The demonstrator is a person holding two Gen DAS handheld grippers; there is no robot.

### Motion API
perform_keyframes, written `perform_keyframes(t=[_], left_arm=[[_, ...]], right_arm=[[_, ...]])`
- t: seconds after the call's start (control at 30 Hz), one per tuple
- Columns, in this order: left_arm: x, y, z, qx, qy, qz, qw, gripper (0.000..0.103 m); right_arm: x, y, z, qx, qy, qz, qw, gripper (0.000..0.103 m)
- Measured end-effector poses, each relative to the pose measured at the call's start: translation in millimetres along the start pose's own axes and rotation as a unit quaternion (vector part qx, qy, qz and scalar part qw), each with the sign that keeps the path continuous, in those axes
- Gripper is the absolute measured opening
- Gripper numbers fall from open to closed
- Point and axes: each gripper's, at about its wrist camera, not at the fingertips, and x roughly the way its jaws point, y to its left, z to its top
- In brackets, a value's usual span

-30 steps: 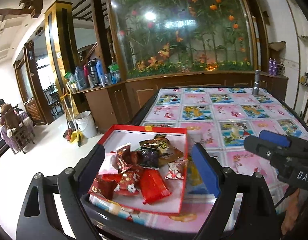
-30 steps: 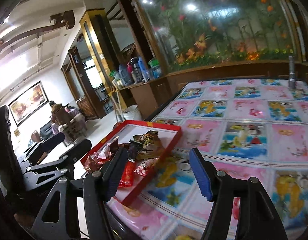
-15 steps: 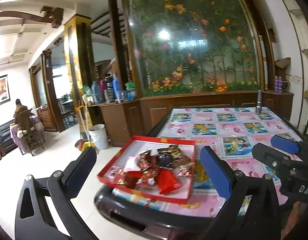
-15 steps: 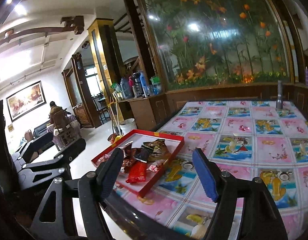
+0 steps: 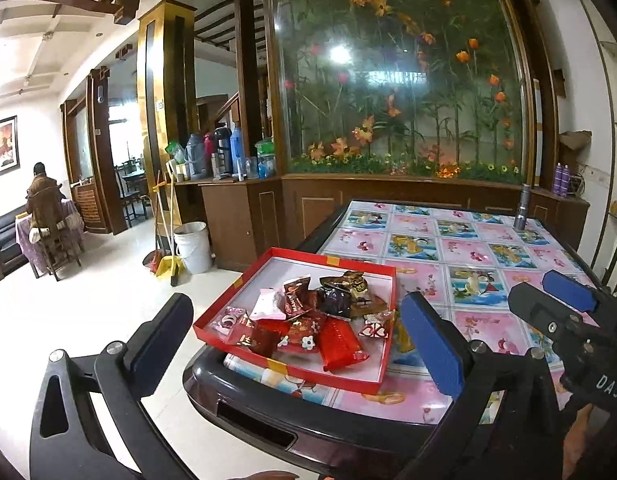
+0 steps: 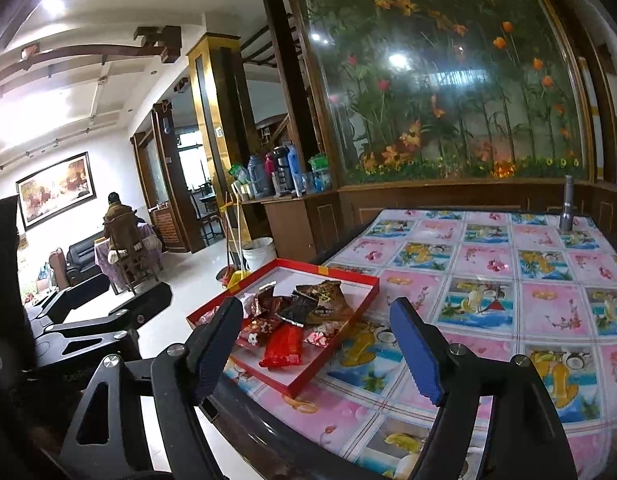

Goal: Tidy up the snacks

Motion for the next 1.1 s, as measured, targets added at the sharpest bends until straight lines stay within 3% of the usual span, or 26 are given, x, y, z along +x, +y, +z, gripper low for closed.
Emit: perform_keyframes(t=[0.4,1.1], left_arm=[[-5,11,-4,-0.002,-0.001,0.011,0.9999,0.103],[-2,17,-9,-0.001,0.004,0.01,0.9999,0.103]], right_arm=[[5,19,-8,-0.03,0.011,0.009,0.999,0.078],[16,21,-15,-0.029,0.025,0.017,0.999,0.078]])
